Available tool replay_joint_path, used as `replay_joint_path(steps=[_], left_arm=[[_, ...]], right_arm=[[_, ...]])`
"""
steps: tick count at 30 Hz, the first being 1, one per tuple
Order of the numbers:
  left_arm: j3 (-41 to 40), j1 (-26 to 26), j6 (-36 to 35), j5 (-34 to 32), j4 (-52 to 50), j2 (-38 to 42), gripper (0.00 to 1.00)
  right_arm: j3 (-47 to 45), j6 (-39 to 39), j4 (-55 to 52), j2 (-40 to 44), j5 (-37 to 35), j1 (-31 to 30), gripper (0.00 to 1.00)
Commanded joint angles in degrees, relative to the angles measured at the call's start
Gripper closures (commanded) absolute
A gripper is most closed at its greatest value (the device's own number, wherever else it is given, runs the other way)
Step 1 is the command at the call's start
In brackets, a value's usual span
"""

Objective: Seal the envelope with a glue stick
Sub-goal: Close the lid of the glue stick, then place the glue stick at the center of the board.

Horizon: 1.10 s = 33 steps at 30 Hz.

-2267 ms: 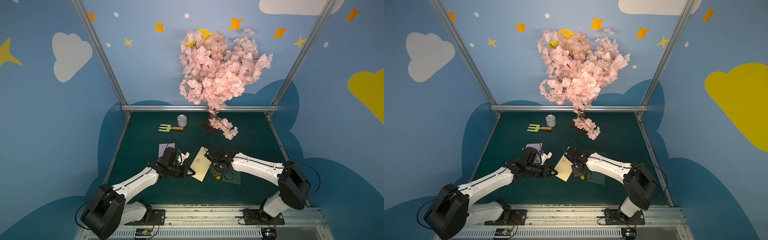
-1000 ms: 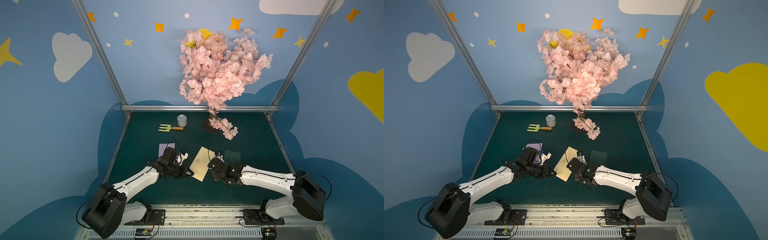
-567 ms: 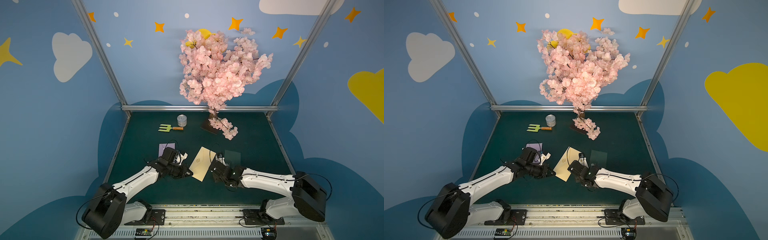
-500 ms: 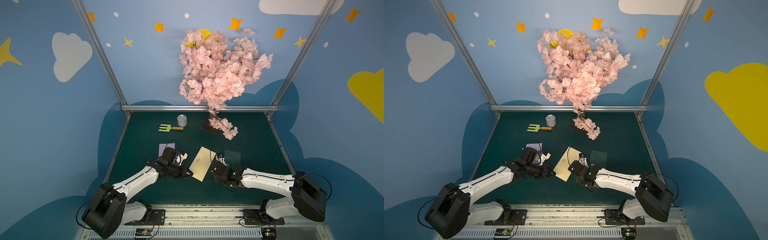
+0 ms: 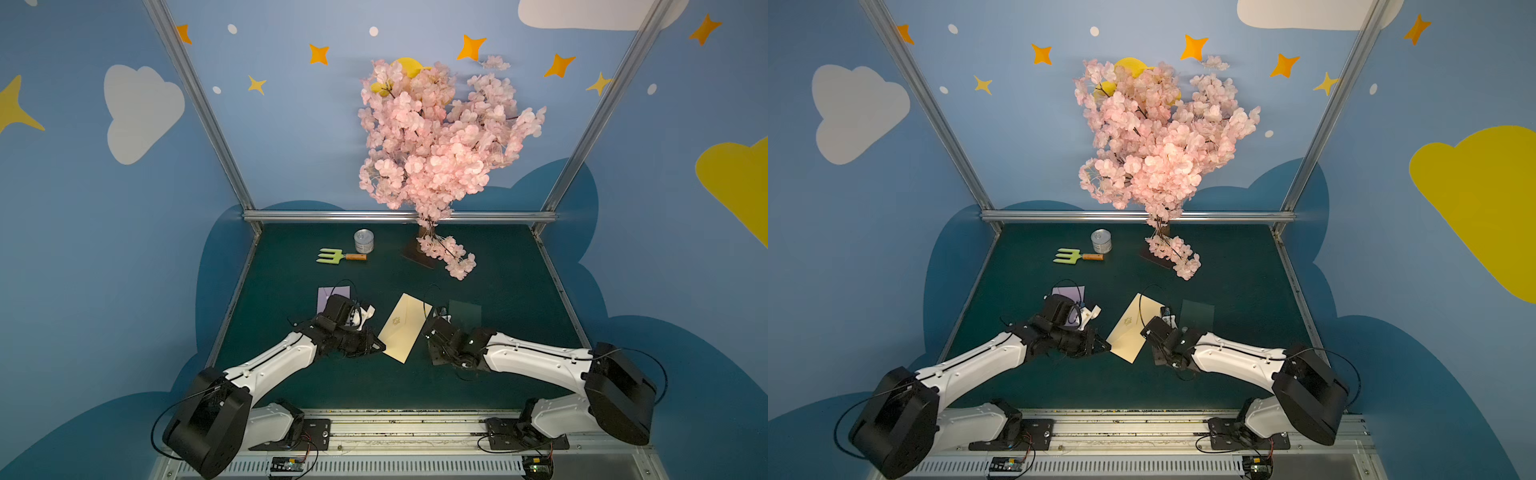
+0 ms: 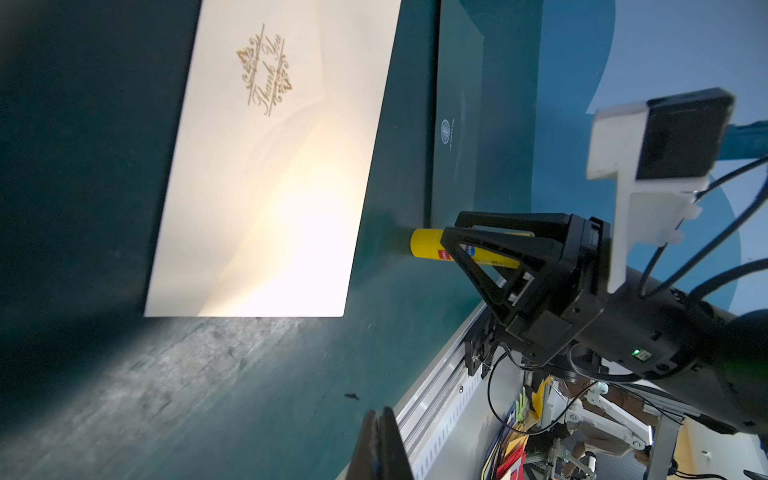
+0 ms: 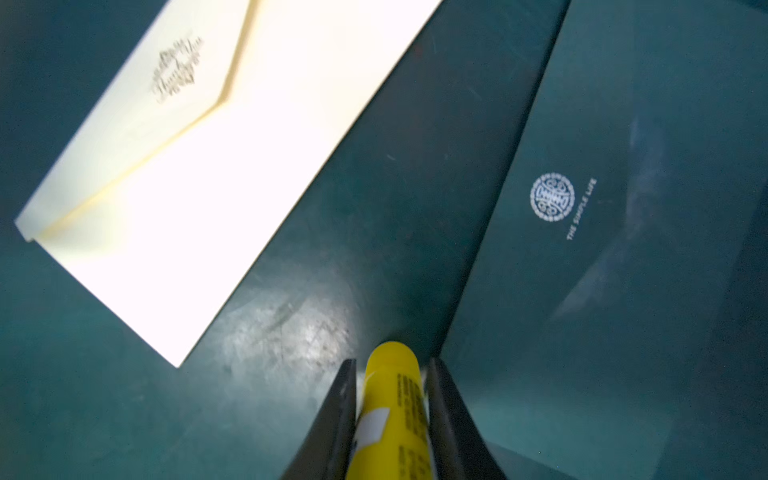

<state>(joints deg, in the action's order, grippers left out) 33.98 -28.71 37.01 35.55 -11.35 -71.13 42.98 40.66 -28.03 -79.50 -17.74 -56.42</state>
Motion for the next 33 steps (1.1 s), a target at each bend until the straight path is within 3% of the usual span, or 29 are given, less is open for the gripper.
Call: replay_joint_path(steps=[1,6,12,18,25,28,33], left_arm=[[1.7,0.5,-1.5,0.0,-1.0,0.5,0.97],[2.0,1.1,-2.4,0.2,-1.7,0.6,0.97],[2.0,2.5,-3.3,0.9,-1.8,0.7,0.97],[2.0,4.9,-4.6,1.5,-2.5,1.4,0.97],[1.7,7.8,-6.0,2.7,-2.5,1.6,0.97],[1.8,9.0,-6.2,3.8,-2.3,1.5,0.97],[2.0,10.5,-6.2,5.5,-1.6,1.4,0.97]], right_arm=[[0.8,-3.3,-12.8,2.4,4.2,2.7,1.0],[5.8,-7.4,-16.7,6.3,12.3,8.9,1.0],[9.2,-9.2,-19.6,10.9,27.7,19.5,1.0],[12.0,-16.6,-31.0,10.4,31.4,30.5,1.0],[22.8,-24.9,-43.9,0.1,20.0,39.3,1.0],[29.2,-26.6,-49.0,-9.2,12.3,40.9,1.0],[39.5,-30.9,-53.7,-25.2,5.7,43.6,1.0]])
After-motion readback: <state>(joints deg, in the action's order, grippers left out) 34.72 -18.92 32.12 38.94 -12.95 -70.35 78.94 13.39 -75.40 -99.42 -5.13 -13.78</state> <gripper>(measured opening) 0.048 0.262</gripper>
